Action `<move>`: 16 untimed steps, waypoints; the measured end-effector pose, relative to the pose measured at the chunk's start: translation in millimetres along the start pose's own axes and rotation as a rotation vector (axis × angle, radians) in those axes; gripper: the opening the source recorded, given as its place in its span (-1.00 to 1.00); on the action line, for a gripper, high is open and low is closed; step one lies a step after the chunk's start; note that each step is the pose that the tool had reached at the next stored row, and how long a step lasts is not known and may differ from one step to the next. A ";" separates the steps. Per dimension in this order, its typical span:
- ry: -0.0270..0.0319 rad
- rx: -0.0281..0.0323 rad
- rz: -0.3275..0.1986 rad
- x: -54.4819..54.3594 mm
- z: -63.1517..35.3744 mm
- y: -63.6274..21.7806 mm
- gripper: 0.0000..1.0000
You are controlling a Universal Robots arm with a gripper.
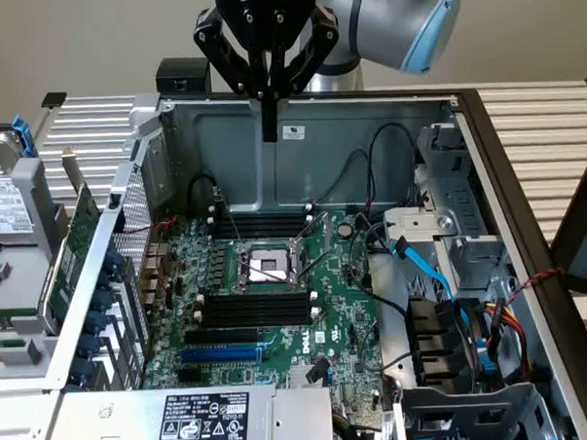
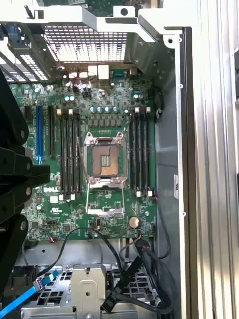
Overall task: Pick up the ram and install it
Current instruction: 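Reach for the ram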
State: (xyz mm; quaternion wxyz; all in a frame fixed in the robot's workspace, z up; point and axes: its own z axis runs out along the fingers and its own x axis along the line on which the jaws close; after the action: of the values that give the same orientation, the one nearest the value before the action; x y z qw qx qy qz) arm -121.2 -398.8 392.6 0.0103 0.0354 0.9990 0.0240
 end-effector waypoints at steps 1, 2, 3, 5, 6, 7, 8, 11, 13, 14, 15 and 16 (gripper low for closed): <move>0.0000 0.0000 0.000 0.0 0.0 0.0 -0.80; 0.0000 0.0000 0.000 0.0 0.0 0.0 -0.80; 0.0000 0.0000 0.000 0.0 0.0 0.0 -0.80; 0.0000 -0.0001 0.000 0.0 0.0 0.0 -0.80; -0.0001 0.0000 0.000 0.0 0.0 0.0 -0.80; -0.0001 0.0000 0.000 0.0 0.0 0.0 -0.80; 0.0000 0.0000 0.000 0.0 0.0 0.0 -0.80; 0.0000 0.0000 0.000 0.0 0.0 0.0 -0.80; 0.0000 0.0000 0.000 0.0 0.0 0.0 -0.80; -0.0001 0.0000 0.000 0.3 0.0 0.0 -0.80; 0.0000 0.0002 0.000 1.0 -0.1 -0.1 -0.80; 0.0001 0.0003 0.000 2.8 -0.2 -0.2 -0.80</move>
State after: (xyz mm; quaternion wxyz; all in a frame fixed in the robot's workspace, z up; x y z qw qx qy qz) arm -124.0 -398.8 392.7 0.0103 0.0353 0.9990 0.0239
